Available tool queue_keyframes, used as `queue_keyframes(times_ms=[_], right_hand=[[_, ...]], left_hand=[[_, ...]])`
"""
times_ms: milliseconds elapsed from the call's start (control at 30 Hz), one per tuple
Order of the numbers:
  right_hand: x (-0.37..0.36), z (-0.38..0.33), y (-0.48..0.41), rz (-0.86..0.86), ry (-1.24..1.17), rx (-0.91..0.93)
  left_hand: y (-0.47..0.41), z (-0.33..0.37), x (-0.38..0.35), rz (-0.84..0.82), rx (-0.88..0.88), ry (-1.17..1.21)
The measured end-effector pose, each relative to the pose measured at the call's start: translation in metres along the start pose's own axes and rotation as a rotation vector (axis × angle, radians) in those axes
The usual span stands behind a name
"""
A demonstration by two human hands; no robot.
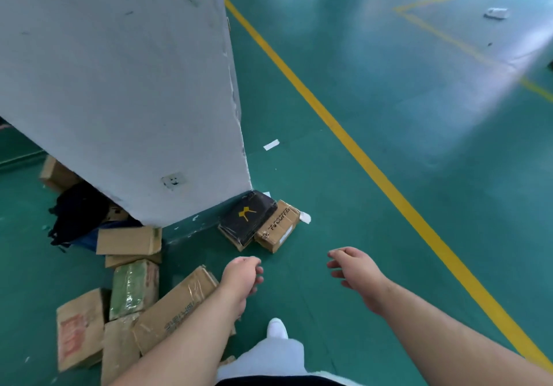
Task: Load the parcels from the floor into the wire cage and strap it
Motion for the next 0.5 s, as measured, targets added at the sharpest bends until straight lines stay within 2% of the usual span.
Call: queue_keyframes(times_ms=[200, 500], right_hand=[[0.004, -0.078, -0.068, 0.000, 0.017, -0.033], [0.012, -0.153, -0.224, -0.133, 0.158, -0.063]], left_hand=[[-0.048, 0.109, -0.014, -0.008, -0.057, -0.003], [-0.136, 0.165, -0.060, 0.098, 0.090, 0.105]])
Point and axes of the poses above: each hand's wrist, its own y-axis away from the middle knuckle, its own x-axis out of the back of the hand, z = x × y, the point moved 1 cm from there along -y, towards the middle knuckle, and after that the axes turned 1 degree about x, right-handed, at the moved point
